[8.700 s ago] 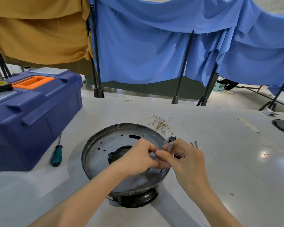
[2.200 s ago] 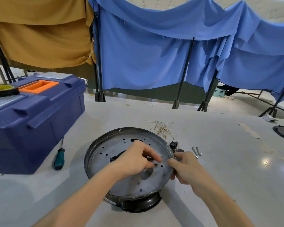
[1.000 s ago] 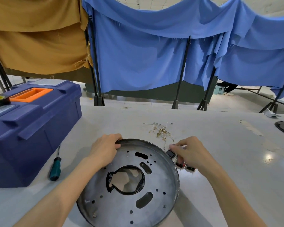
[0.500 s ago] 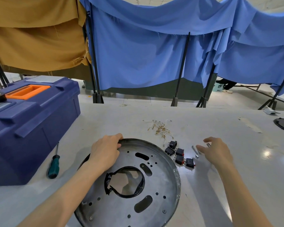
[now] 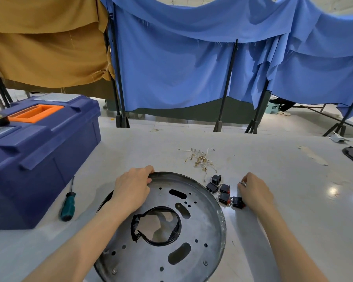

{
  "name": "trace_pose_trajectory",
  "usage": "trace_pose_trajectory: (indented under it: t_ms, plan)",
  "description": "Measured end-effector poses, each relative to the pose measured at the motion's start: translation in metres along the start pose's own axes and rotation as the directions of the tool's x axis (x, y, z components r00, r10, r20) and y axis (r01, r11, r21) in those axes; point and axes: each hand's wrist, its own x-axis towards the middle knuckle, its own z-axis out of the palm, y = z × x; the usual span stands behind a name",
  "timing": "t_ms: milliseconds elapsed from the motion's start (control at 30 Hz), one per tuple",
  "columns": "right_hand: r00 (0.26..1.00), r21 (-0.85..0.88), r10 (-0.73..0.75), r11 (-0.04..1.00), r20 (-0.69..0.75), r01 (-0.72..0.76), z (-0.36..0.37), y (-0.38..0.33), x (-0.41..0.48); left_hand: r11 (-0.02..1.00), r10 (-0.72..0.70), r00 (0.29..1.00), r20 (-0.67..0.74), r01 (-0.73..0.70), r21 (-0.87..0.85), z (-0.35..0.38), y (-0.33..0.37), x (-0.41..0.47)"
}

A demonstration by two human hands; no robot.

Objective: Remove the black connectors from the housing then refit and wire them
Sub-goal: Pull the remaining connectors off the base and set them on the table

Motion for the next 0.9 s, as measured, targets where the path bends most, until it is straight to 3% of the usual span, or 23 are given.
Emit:
trace_pose_trajectory:
  t_ms: [233,467,700,900]
  plan:
    - [0.999,0.065,-0.035,0.997,0.030,0.033,0.003,0.002,-0.006,1.000,-0.003,1.000,-0.004,0.003,0.003,0.001,0.001,-0.001]
    - [0.999,0.351,0.013,0.936,0.051,-0.030,-0.006,0.017,0.007,1.000,0.002,1.000,-0.014,-0.002,0.001,0.002,0.000,0.000]
    - [0.994,0.283,0.019,0.958,0.110,-0.050,-0.007,0.017,0.010,1.000,0.010,1.000,-0.012,-0.009,0.014,0.002,0.000,0.000]
    - [0.993,0.324,-0.005,0.946,0.116,-0.033,-0.009,0.015,0.009,0.999,0.023,1.000,-0.014,-0.022,0.023,0.002,0.000,0.000]
